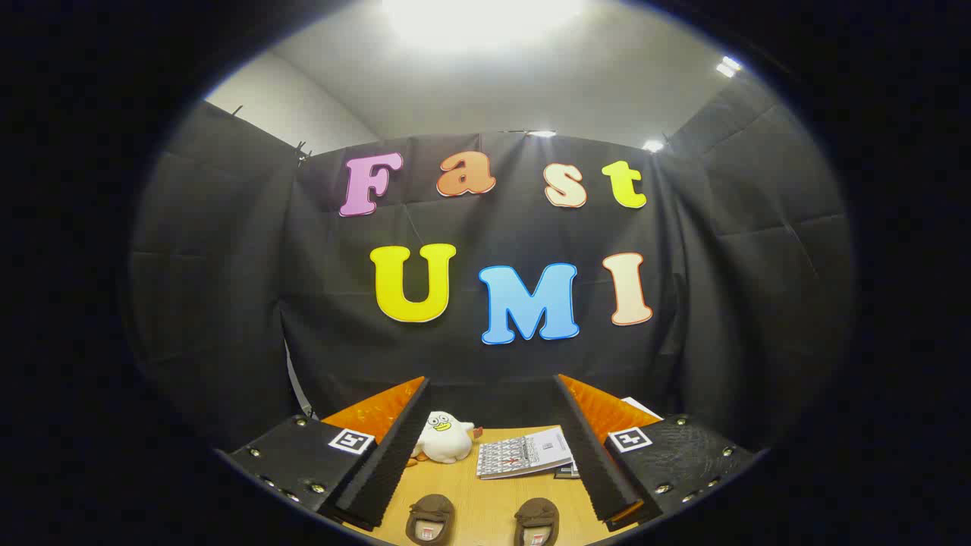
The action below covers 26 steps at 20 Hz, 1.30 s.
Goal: Open the storage box then place both shoes into the box .Put the left shoe in first, then the right shoe, with the right side of both shoes facing outward in a uniform manner.
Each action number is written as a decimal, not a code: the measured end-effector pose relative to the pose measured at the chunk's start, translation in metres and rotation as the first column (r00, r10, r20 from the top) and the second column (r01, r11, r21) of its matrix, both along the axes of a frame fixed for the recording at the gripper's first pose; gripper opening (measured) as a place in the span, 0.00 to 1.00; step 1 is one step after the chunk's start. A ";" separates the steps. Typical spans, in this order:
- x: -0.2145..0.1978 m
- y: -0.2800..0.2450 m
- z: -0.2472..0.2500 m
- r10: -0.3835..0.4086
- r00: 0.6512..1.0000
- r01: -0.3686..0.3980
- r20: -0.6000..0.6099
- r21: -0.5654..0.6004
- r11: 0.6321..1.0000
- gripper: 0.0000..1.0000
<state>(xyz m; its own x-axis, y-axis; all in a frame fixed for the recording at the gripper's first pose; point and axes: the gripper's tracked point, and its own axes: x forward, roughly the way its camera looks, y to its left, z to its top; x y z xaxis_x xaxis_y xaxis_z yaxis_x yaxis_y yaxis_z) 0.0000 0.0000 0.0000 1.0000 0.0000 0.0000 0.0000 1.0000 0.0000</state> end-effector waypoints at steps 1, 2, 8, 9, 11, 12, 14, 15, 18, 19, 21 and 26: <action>-0.001 0.000 0.002 -0.001 1.000 0.001 0.006 0.000 1.000 0.97; -0.001 -0.001 0.004 -0.005 1.000 0.005 0.010 -0.003 1.000 0.97; -0.004 -0.004 -0.003 -0.005 1.000 0.005 -0.005 -0.012 1.000 0.97; -0.003 -0.004 -0.003 -0.005 1.000 0.005 -0.004 -0.011 1.000 0.97; -0.003 -0.006 -0.001 -0.008 1.000 0.008 0.000 -0.014 1.000 0.97; -0.002 -0.007 -0.001 -0.009 1.000 0.009 0.002 -0.015 1.000 0.97; -0.001 -0.008 -0.002 -0.009 1.000 0.009 0.001 -0.017 1.000 0.97; 0.001 -0.008 -0.002 -0.008 1.000 0.008 0.000 -0.016 1.000 0.97; 0.004 -0.009 -0.006 -0.006 1.000 0.006 -0.004 -0.017 1.000 0.97; 0.006 -0.009 -0.010 -0.005 1.000 0.005 -0.010 -0.019 1.000 0.97; 0.012 -0.010 -0.020 -0.005 1.000 0.004 -0.029 -0.019 1.000 0.97; 0.027 -0.010 -0.052 0.008 0.996 -0.008 -0.092 -0.004 1.000 0.97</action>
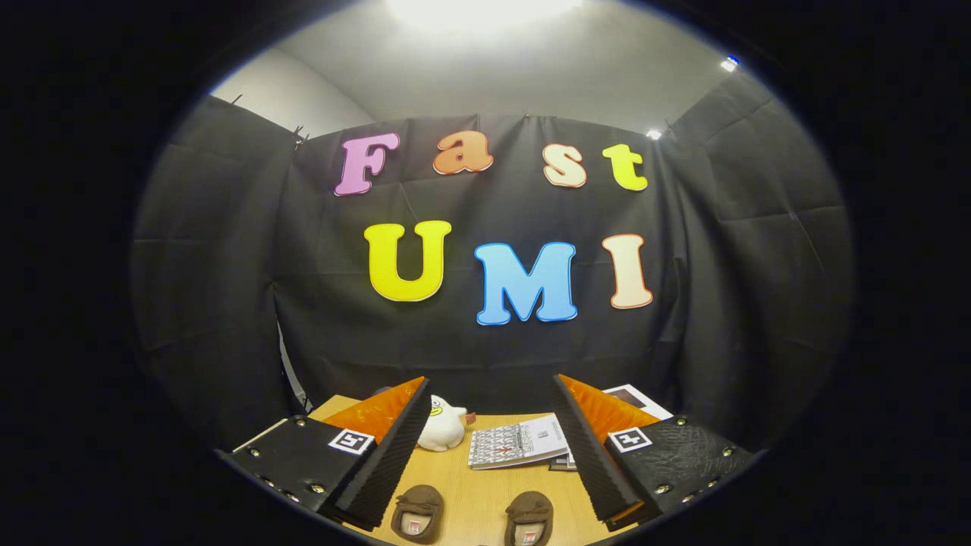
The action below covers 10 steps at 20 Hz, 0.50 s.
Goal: Open the storage box then place both shoes into the box .Put the left shoe in first, then the right shoe, with the right side of both shoes facing outward in a uniform manner.
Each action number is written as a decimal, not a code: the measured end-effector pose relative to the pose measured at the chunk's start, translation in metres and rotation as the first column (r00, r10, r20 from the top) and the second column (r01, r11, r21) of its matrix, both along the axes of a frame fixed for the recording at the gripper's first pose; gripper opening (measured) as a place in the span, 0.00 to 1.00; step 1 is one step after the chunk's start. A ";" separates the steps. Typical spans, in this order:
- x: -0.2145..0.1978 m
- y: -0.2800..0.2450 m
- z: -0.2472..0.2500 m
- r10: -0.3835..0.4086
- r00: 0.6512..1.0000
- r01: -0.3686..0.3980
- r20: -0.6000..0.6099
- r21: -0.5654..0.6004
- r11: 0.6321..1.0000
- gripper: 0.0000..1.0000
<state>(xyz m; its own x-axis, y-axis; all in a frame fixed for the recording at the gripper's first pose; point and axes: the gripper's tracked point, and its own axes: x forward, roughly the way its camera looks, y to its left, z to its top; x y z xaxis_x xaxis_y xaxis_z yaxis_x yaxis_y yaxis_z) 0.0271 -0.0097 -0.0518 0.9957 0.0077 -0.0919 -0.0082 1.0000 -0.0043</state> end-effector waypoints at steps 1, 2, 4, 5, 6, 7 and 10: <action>0.004 0.001 -0.010 0.007 1.000 -0.007 -0.015 0.006 1.000 0.97; 0.008 0.003 -0.020 0.016 0.999 -0.016 -0.033 0.012 1.000 0.97; 0.015 0.010 -0.039 0.047 0.996 -0.045 -0.077 0.032 0.998 0.97; 0.019 0.015 -0.052 0.070 0.992 -0.065 -0.104 0.051 0.997 0.97; 0.021 0.020 -0.063 0.097 0.987 -0.087 -0.127 0.076 0.993 0.97; 0.023 0.026 -0.075 0.129 0.980 -0.113 -0.151 0.109 0.988 0.97; 0.028 0.054 -0.113 0.267 0.934 -0.205 -0.238 0.256 0.945 0.97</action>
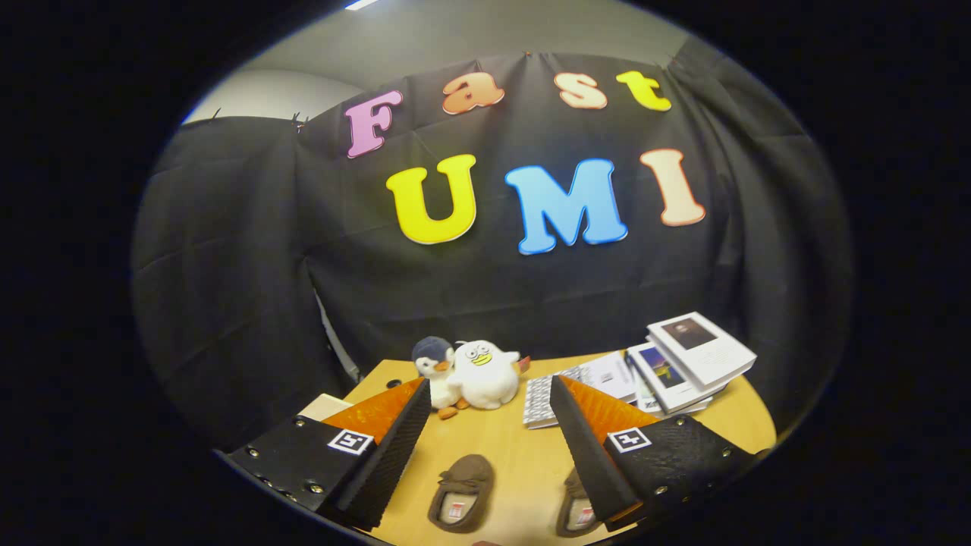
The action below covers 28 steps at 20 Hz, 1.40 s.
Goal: Open the storage box then place both shoes into the box .Put the left shoe in first, then the right shoe, with the right side of both shoes facing outward in a uniform manner.
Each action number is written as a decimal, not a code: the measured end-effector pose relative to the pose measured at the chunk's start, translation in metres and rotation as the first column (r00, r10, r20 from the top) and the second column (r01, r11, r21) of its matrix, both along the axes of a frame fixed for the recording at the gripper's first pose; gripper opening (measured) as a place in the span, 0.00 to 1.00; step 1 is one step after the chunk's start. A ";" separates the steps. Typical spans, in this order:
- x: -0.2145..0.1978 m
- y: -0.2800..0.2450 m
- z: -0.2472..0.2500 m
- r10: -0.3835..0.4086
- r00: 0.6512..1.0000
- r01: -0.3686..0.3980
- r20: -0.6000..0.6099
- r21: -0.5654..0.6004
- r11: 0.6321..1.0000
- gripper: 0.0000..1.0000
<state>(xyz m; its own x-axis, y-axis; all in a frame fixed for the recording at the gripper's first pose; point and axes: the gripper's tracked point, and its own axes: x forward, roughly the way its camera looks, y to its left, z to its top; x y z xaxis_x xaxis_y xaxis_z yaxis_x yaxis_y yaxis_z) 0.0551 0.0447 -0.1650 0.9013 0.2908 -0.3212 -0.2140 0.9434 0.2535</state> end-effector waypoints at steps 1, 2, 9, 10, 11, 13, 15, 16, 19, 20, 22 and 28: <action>0.000 0.010 -0.011 0.038 0.998 -0.037 -0.041 0.047 0.998 0.97; 0.000 0.021 -0.020 0.082 0.994 -0.075 -0.074 0.093 0.993 0.96; -0.007 0.103 -0.087 0.395 0.876 -0.249 -0.276 0.443 0.861 0.97; -0.011 0.114 -0.099 0.430 0.852 -0.250 -0.300 0.488 0.836 0.97; -0.014 0.121 -0.108 0.458 0.831 -0.255 -0.316 0.516 0.818 0.97; -0.020 0.136 -0.120 0.517 0.787 -0.277 -0.336 0.556 0.783 0.96; -0.026 0.148 -0.139 0.563 0.741 -0.277 -0.367 0.596 0.754 0.97; -0.028 0.156 -0.150 0.585 0.714 -0.264 -0.384 0.627 0.733 0.97; -0.032 0.176 -0.168 0.636 0.659 -0.225 -0.401 0.702 0.676 0.97; -0.033 0.181 -0.174 0.644 0.645 -0.220 -0.412 0.707 0.672 0.96; -0.030 0.191 -0.186 0.654 0.628 -0.227 -0.420 0.706 0.671 0.96; -0.022 0.215 -0.196 0.681 0.606 -0.257 -0.411 0.710 0.656 0.96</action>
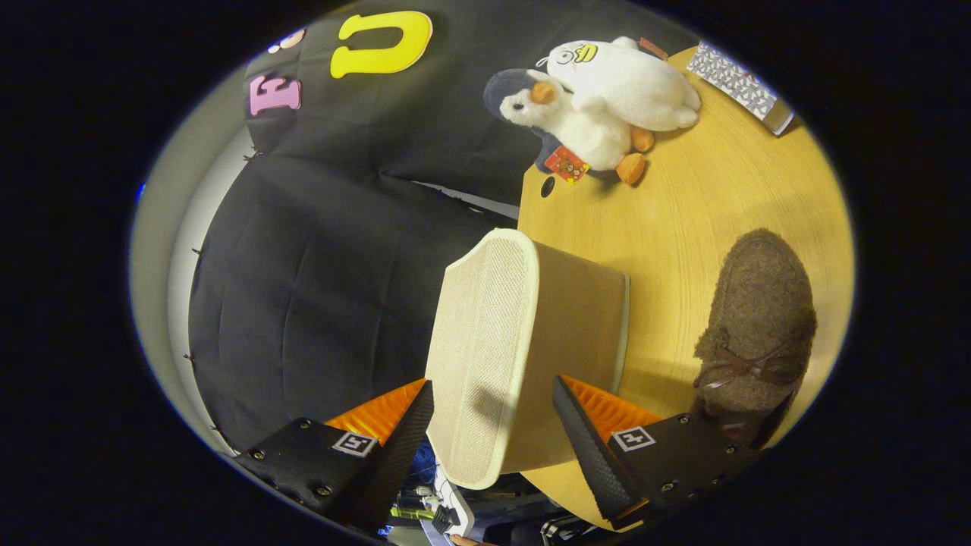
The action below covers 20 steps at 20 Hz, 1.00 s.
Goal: Open the storage box then place both shoes into the box .Put the left shoe in first, then the right shoe, with the right side of both shoes facing outward in a uniform manner.
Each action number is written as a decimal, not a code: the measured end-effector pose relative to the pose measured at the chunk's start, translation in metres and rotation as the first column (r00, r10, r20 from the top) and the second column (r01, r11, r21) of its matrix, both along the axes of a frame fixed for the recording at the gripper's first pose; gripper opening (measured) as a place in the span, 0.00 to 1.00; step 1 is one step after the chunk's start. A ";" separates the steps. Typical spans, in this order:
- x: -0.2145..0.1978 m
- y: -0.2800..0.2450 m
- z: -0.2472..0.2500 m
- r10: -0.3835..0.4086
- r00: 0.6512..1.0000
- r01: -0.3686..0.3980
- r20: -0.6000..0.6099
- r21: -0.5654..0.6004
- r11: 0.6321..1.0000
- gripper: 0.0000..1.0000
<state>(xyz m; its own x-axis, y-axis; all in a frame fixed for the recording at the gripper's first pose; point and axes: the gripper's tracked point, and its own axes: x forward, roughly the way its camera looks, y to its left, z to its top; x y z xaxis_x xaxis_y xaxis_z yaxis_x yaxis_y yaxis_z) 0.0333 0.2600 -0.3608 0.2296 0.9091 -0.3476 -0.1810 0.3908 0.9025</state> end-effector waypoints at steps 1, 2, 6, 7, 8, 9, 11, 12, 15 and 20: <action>0.000 0.003 -0.002 0.007 1.000 -0.007 -0.004 -0.002 1.000 0.96; -0.001 0.006 -0.004 0.011 1.000 -0.011 -0.011 0.002 1.000 0.95; -0.004 0.009 0.001 0.034 0.998 -0.032 -0.045 0.042 0.999 0.80; -0.007 0.012 0.000 0.047 0.997 -0.044 -0.065 0.041 0.998 0.79; -0.008 0.014 0.003 0.053 0.996 -0.050 -0.077 0.051 0.997 0.80; -0.010 0.021 -0.002 0.059 0.995 -0.055 -0.081 0.045 0.997 0.69; -0.009 0.013 0.006 0.072 0.996 -0.069 -0.047 0.060 0.996 0.56; -0.005 0.015 0.007 0.038 0.999 -0.037 -0.027 0.053 0.998 0.56; -0.004 0.014 0.013 0.045 0.999 -0.044 -0.015 0.066 0.997 0.10; -0.004 0.017 0.030 0.008 1.000 -0.006 -0.027 0.060 0.998 0.00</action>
